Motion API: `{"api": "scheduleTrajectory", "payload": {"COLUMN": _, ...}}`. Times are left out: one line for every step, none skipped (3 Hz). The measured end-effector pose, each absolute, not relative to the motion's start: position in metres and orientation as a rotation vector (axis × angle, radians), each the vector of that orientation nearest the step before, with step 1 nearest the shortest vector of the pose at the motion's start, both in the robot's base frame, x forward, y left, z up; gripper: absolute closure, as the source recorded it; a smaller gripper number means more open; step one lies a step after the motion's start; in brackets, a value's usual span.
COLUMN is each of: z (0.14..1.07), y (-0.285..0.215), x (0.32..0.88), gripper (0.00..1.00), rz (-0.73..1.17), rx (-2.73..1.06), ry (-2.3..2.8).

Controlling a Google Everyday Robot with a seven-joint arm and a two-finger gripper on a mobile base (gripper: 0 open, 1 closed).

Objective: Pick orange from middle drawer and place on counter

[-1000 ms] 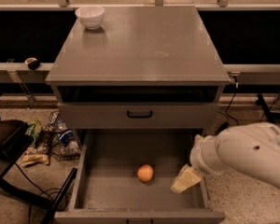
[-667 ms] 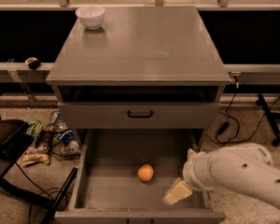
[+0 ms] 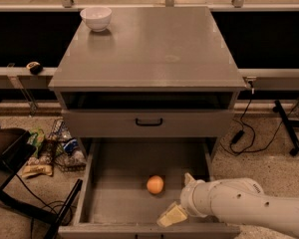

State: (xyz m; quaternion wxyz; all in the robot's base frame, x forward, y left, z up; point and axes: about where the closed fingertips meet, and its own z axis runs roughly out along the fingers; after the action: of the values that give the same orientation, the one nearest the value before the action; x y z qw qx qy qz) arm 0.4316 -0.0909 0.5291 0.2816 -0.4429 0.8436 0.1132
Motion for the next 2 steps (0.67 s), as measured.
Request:
{"api": "scheduleTrajectory", "payload": {"z": 0.5, "y": -0.07, "x": 0.447, "gripper": 0.0, "rz": 0.36, "rx": -1.161, "ry": 2.223}}
{"api": "scheduleTrajectory", "payload": {"z": 0.471, "y": -0.049, "x": 0.469, "gripper": 0.0, "rz": 0.395, "rx": -1.221, "ry": 2.19}}
